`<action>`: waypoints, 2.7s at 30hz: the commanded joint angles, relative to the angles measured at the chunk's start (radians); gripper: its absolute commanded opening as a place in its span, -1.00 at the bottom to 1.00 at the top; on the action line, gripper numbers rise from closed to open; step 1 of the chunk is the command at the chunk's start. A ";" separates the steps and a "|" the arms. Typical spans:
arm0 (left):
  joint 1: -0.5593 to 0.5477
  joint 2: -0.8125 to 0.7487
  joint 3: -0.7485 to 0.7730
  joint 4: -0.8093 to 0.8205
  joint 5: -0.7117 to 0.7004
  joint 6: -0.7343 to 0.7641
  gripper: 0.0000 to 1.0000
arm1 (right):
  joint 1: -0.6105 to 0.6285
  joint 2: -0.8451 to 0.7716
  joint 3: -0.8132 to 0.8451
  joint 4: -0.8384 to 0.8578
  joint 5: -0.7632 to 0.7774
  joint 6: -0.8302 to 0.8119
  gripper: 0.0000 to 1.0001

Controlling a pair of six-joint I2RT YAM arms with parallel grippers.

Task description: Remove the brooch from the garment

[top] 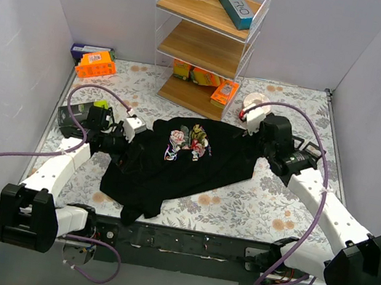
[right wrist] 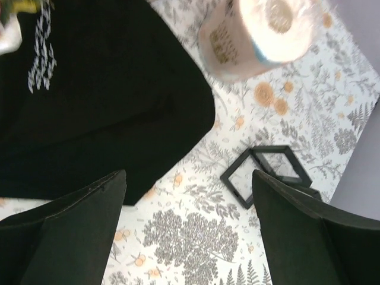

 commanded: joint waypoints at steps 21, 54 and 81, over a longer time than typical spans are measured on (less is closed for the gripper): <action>0.001 -0.096 -0.104 -0.320 -0.135 0.548 0.63 | 0.011 0.215 -0.209 -0.096 -0.378 -0.868 0.51; 0.069 -0.058 0.416 0.042 -0.112 0.122 -1.00 | -0.137 0.062 0.303 -0.195 -0.506 -0.468 -0.97; 0.084 0.230 0.534 -0.077 0.001 0.274 -1.00 | -0.314 -0.041 0.180 -0.294 -0.614 -0.314 -0.97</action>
